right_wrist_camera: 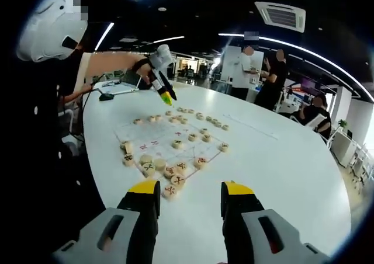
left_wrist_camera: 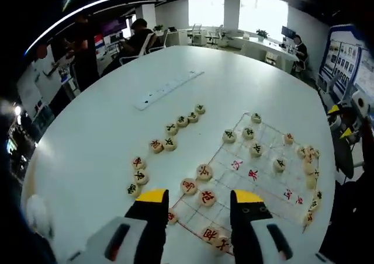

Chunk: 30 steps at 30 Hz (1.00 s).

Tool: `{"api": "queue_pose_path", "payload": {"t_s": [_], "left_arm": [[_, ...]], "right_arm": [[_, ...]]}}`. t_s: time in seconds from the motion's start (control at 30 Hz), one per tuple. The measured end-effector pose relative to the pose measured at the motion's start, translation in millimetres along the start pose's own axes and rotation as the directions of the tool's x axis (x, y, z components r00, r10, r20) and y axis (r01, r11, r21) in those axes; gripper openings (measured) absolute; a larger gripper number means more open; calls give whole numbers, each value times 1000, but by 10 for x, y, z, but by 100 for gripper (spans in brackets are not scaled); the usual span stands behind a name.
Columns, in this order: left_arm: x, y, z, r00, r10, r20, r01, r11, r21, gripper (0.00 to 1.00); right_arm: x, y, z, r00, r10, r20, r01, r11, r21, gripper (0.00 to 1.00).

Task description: Pick up the chess pieces one by one and place each piece onto its starting position on the chessboard, setting the pieces on their correct points until all the chess pieces are arranged in the starting layout

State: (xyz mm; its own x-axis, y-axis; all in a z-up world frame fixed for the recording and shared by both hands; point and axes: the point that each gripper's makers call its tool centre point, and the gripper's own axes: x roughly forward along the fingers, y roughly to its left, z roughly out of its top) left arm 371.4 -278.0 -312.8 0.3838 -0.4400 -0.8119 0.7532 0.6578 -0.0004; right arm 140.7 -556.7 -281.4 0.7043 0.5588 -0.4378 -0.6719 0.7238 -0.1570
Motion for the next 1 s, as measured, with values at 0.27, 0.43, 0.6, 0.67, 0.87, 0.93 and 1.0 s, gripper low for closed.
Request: {"api": "queue_pose_path", "payload": {"t_s": [0.27,0.43,0.6,0.67,0.87,0.93,1.0], "left_arm": [[323,-86,-82,996,15,-83,-14,1000,9,40],[413,-37,-117,994,36,-100,-37,999,-7,37],[465,-18,-169,991,49,-128,-50,999,-10,31],[473,-11,-182,989,53,-136,-56,998,-15,30],[487,-6,-187,988,56,-142,-59,998,-15,25],[495,-30,-183,989,53,-141,-55,998,-13,23],[505,-28,-184,988,50,-143,-53,999,-12,21]], "right_arm": [[-81,-10,-68,1000,-30,-10,30,999,22,42],[-125,-41,-91,999,-47,-12,47,998,31,42],[-153,-67,-107,998,-58,-11,58,998,39,42],[-157,-71,-114,998,-60,-11,60,997,40,42],[-166,-86,-126,998,-64,-9,64,997,41,42],[-169,-87,-124,998,-64,-8,64,997,40,42],[-176,-84,-119,998,-65,-6,65,997,39,42]]}}
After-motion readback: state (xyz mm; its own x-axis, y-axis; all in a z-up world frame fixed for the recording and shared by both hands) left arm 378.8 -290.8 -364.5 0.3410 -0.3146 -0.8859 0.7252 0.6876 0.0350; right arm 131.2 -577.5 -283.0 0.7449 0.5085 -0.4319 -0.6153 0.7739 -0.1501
